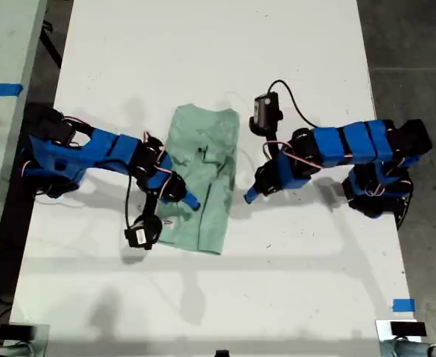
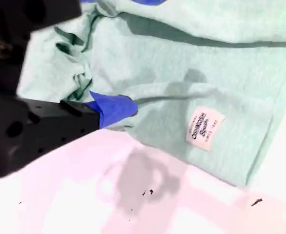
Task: Fold tshirt
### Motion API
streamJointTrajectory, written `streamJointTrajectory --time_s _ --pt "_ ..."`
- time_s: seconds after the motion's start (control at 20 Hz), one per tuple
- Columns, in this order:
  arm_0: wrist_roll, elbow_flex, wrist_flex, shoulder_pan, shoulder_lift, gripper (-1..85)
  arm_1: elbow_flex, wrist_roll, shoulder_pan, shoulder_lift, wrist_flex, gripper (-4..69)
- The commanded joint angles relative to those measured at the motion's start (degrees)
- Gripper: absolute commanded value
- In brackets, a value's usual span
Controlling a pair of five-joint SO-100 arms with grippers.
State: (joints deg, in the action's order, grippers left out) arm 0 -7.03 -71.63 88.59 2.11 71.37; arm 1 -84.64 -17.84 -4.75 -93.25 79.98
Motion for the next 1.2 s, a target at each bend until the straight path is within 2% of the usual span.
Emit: streamJointTrajectory --time_s 0.0,0.2,0.3,0.6,0.95,1.15 --pt "-4.22 -15.91 -6.94 4.13 21.45 29.1 0.44 1.58 -2.20 -5.10 -1.76 20.8" --pt "-15.47 -36.74 -12.04 10.55 40.61 24.7 2.72 6.94 -6.68 -0.44 -4.22 22.9" --pt "-17.40 -38.41 -12.48 13.27 41.57 24.2 9.32 9.76 -8.88 6.77 -3.08 26.3" --pt "-13.36 -37.44 -19.07 15.56 34.80 21.3 28.21 16.87 -11.69 24.61 -1.41 31.0" --pt "-11.87 -37.71 -16.96 16.44 33.66 23.6 36.65 19.95 -13.18 32.26 -0.70 32.0" --pt "-8.96 -37.71 -19.25 14.94 27.33 27.1 36.91 19.16 -12.39 34.80 -2.29 32.2"
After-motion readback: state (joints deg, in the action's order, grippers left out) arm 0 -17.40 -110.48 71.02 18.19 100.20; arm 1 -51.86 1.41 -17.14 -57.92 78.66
